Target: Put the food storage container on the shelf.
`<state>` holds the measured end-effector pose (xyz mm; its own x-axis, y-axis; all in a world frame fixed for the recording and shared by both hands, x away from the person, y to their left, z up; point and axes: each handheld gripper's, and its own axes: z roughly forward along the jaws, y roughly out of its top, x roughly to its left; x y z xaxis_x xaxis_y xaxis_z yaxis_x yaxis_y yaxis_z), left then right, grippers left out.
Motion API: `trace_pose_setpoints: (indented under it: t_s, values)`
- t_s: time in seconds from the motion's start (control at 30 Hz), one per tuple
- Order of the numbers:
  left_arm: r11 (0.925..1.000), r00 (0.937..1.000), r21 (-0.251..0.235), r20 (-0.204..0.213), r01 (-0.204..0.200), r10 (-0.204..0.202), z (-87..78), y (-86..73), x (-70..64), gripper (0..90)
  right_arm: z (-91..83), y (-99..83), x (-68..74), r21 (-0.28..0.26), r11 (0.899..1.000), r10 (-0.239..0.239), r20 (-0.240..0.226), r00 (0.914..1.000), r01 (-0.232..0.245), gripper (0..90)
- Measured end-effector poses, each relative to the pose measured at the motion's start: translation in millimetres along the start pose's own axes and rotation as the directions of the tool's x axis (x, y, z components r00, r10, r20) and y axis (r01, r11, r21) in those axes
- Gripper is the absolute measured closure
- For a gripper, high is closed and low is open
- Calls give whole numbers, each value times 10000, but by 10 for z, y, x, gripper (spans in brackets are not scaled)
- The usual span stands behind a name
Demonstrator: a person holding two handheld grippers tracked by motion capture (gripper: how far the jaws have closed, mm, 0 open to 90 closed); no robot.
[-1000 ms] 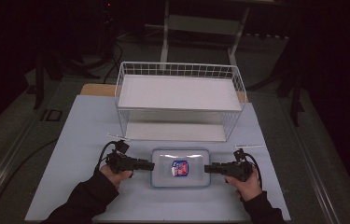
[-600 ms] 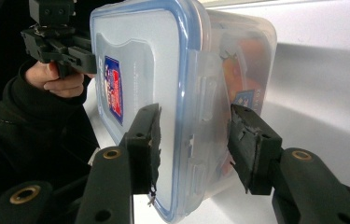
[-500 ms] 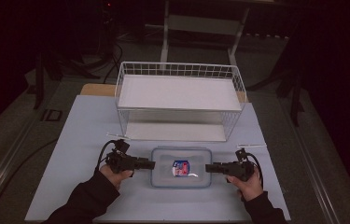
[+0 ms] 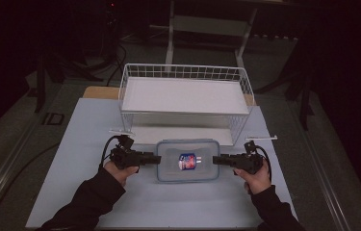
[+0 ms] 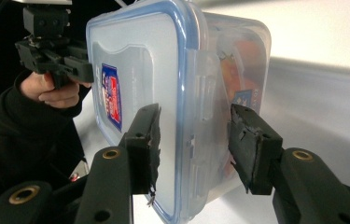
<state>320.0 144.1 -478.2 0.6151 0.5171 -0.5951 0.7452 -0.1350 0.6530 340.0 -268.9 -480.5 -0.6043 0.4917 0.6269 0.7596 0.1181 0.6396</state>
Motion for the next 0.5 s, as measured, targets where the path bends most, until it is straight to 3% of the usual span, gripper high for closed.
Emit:
trace_pose_setpoints:
  t_s: [0.33,0.5]
  values:
    - [9995,9994,-264,-307,-183,175,59,98,75,578,59,176,-133,-382,9979,-520,75,9986,522,542]
    - [9989,9987,-390,-431,-275,258,75,124,113,578,98,214,-194,-473,9973,-554,61,9984,556,540]
